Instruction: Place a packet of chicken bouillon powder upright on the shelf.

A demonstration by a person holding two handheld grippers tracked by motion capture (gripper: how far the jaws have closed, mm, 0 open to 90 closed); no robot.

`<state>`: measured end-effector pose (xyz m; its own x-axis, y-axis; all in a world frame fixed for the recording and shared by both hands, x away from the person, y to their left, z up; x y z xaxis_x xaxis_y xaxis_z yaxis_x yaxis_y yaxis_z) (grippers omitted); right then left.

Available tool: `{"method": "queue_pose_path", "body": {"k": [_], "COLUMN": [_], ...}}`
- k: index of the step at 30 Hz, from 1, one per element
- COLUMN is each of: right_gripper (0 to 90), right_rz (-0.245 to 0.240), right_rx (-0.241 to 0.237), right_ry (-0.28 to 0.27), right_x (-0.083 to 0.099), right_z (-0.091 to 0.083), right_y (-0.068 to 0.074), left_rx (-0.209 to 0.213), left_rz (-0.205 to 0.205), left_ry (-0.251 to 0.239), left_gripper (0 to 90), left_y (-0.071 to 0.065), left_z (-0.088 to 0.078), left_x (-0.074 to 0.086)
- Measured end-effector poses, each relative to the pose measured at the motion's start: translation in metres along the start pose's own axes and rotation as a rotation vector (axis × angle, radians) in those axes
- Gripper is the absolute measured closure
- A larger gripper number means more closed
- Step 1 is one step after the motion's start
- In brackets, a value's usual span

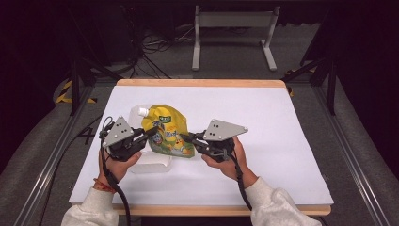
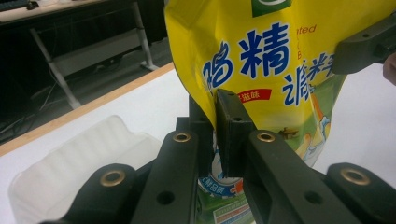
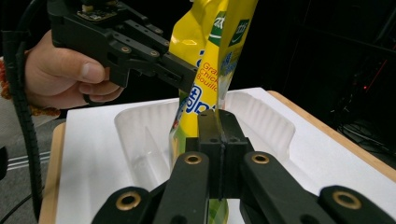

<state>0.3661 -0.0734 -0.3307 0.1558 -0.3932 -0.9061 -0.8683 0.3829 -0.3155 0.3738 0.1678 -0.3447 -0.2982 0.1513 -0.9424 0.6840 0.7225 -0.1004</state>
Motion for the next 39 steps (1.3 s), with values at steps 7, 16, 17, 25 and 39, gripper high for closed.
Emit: {"method": "queue_pose_path", "body": {"k": [7,16,17,25,39], "right_gripper": [90.0,90.0,90.0,90.0,90.0], "right_rz": [0.013,0.025,0.025,0.027,0.042], "right_rx": [-0.014,-0.020,-0.020,-0.035,-0.051], "right_ry": [-0.016,-0.027,-0.027,-0.021,-0.021], "right_x": [-0.002,-0.002,-0.002,0.000,0.008], "right_z": [0.018,0.039,0.039,0.057,0.074], "right_y": [-0.003,-0.005,-0.005,-0.001,0.004], "left_rx": [-0.028,-0.062,-0.062,-0.083,-0.070], "left_rz": [-0.011,-0.027,-0.027,-0.046,-0.073], "left_ry": [-0.018,-0.024,-0.024,-0.022,-0.023], "left_gripper": [85.2,85.4,85.5,85.9,85.9], "left_y": [0.013,0.027,0.027,0.038,0.050], "left_z": [-0.005,-0.009,-0.009,-0.011,-0.013], "left_x": [0.000,0.002,0.002,0.009,0.022]}}
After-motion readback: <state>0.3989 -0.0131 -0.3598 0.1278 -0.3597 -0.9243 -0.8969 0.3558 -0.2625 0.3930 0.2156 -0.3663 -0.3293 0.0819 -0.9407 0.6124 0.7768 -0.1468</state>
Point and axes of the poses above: each handheld gripper's, and its own axes: z roughly forward along the jaws, x roughly out of its underside, y roughly to its left, the point moved 3 cm from there along z, roughly forward along the jaws, and after that the axes turned 11 degrees about -z, right-handed, at the moved point
